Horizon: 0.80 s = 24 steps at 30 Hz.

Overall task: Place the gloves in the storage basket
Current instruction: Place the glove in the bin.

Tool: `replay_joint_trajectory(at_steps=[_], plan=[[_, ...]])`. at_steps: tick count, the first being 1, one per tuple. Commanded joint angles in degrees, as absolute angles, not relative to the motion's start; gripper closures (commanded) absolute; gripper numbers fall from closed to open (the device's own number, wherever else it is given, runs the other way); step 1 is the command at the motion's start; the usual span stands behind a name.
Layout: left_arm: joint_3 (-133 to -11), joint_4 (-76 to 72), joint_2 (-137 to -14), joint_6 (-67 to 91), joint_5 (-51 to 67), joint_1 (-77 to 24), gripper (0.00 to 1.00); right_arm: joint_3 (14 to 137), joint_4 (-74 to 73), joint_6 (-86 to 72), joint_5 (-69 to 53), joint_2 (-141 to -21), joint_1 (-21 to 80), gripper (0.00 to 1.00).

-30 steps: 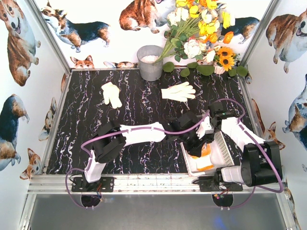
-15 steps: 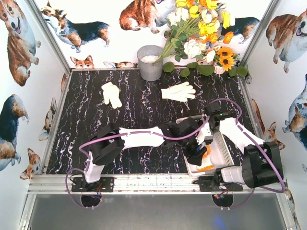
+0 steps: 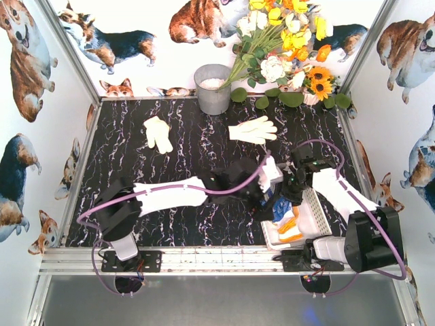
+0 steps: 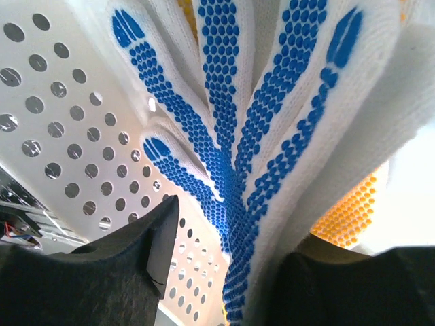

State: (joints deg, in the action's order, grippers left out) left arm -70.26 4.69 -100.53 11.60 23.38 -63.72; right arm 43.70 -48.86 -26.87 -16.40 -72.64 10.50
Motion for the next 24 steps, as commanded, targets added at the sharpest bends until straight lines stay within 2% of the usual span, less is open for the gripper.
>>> replay_joint_trajectory(at_steps=[1,6,13,19,24], plan=[[-66.9,0.9,-95.3,13.8,20.2,-60.7,0.21,46.3,-50.4,-26.0,-15.4,-70.1,10.8,0.52],[-64.2,0.4,-92.1,14.4,19.1,-57.9,0.21,46.6,-51.8,-25.9,-14.0,-69.0,10.8,0.46],[-63.0,0.4,-90.9,14.6,18.8,-56.9,0.21,47.4,-52.9,-26.4,-7.9,-68.0,10.8,0.43],[-62.8,0.4,-90.9,14.6,18.8,-56.8,0.21,47.5,-52.7,-26.9,-3.2,-68.5,10.8,0.44],[-62.6,0.2,-90.9,14.9,18.8,-56.9,0.21,46.6,-50.9,-27.6,-2.8,-70.4,10.8,0.51]])
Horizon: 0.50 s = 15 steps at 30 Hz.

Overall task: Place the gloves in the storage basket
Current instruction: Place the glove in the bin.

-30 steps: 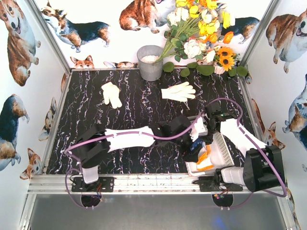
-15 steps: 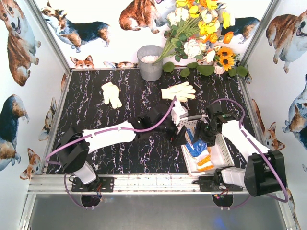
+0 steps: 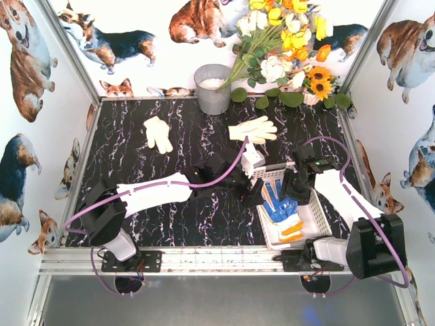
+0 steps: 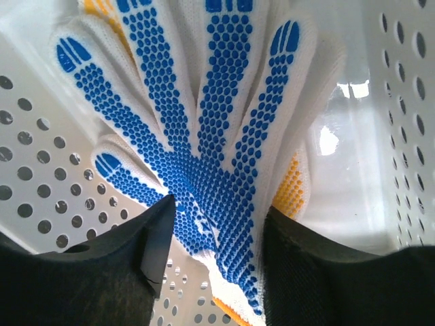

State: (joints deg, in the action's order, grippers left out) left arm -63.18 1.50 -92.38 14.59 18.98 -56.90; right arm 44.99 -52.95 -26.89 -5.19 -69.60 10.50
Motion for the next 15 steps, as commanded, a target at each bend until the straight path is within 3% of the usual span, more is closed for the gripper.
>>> replay_joint_trajectory(at_steps=[1,15], plan=[[-62.5,0.3,-90.9,14.9,18.9,-56.9,0.21,46.4,-50.2,-27.8,-3.0,-70.8,10.8,0.53],[-62.7,0.5,-91.6,15.1,19.9,-56.8,0.21,43.3,-43.4,-28.6,-8.7,-74.6,10.8,0.88]])
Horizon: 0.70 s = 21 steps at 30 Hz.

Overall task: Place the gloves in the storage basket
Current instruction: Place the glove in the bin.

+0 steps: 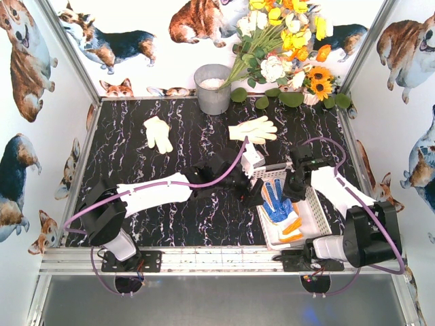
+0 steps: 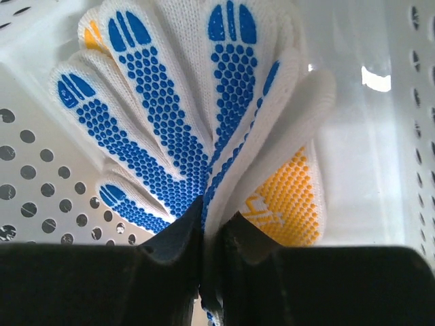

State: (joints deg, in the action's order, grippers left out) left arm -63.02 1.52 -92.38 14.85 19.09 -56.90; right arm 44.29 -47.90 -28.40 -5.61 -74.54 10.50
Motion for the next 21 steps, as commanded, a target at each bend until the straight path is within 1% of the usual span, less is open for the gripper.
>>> replay_joint_trajectory(at_steps=[1,8,11,12,15,21], plan=[[-62.8,0.5,-91.7,15.2,20.0,-56.8,0.21,43.0,-42.9,-28.7,-9.6,-74.6,10.8,0.89],[-63.0,0.4,-92.1,15.2,20.4,-56.8,0.21,41.4,-41.7,-28.2,-15.5,-72.9,10.8,0.9],[-63.0,0.2,-92.3,15.1,20.7,-56.9,0.21,41.0,-42.4,-28.0,-14.7,-71.6,10.8,0.89],[-63.1,0.1,-92.4,15.2,20.8,-56.8,0.21,41.2,-43.2,-28.1,-13.5,-71.5,10.8,0.84],[-63.5,0.2,-92.5,15.1,21.0,-56.8,0.21,42.2,-45.9,-28.7,-10.0,-71.3,10.8,0.64],[-63.9,0.4,-92.4,14.8,20.8,-56.9,0.2,45.8,-50.4,-29.1,-3.8,-66.7,10.8,0.44]])
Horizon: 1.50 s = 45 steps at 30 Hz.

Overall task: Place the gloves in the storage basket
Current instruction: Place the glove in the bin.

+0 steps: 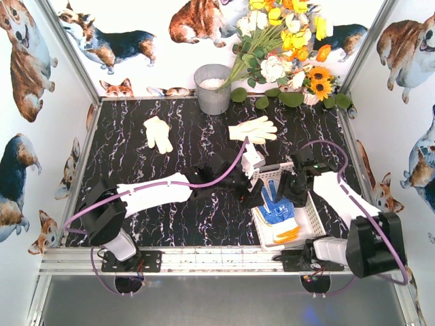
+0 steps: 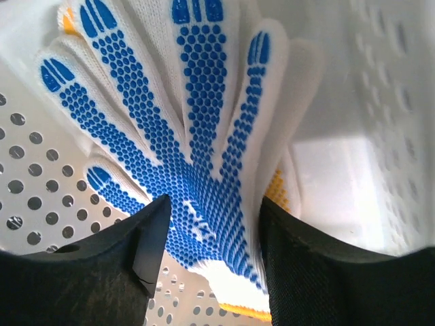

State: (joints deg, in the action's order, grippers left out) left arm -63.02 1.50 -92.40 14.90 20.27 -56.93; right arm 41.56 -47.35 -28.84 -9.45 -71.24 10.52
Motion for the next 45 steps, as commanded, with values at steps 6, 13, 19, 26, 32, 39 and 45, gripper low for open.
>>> replay_joint_trajectory(at_steps=[6,13,19,26,32,39,45], plan=[[-63.2,0.1,-91.7,14.7,19.6,-56.8,0.2,49.3,-54.1,-28.2,4.4,-59.9,10.8,0.41],[-61.9,0.0,-89.1,15.2,14.8,-56.3,0.2,45.4,-46.5,-29.9,-5.1,-59.8,10.8,0.69],[-59.9,-0.3,-87.7,16.3,14.3,-55.9,0.2,43.7,-46.9,-31.6,-0.6,-66.0,10.8,0.76],[-59.2,-0.1,-87.0,16.4,13.7,-55.6,0.2,46.3,-47.8,-32.0,-0.2,-66.9,10.8,0.72],[-59.3,-0.5,-87.3,16.5,13.5,-55.5,0.2,47.6,-48.4,-32.0,3.9,-65.3,10.7,0.56],[-58.0,0.0,-85.2,17.2,11.1,-54.9,0.2,43.2,-44.3,-35.0,4.3,-66.2,9.1,0.53],[-56.7,-0.3,-83.9,17.8,10.9,-54.2,0.19,39.7,-38.4,-36.7,-0.8,-66.5,6.3,0.52]])
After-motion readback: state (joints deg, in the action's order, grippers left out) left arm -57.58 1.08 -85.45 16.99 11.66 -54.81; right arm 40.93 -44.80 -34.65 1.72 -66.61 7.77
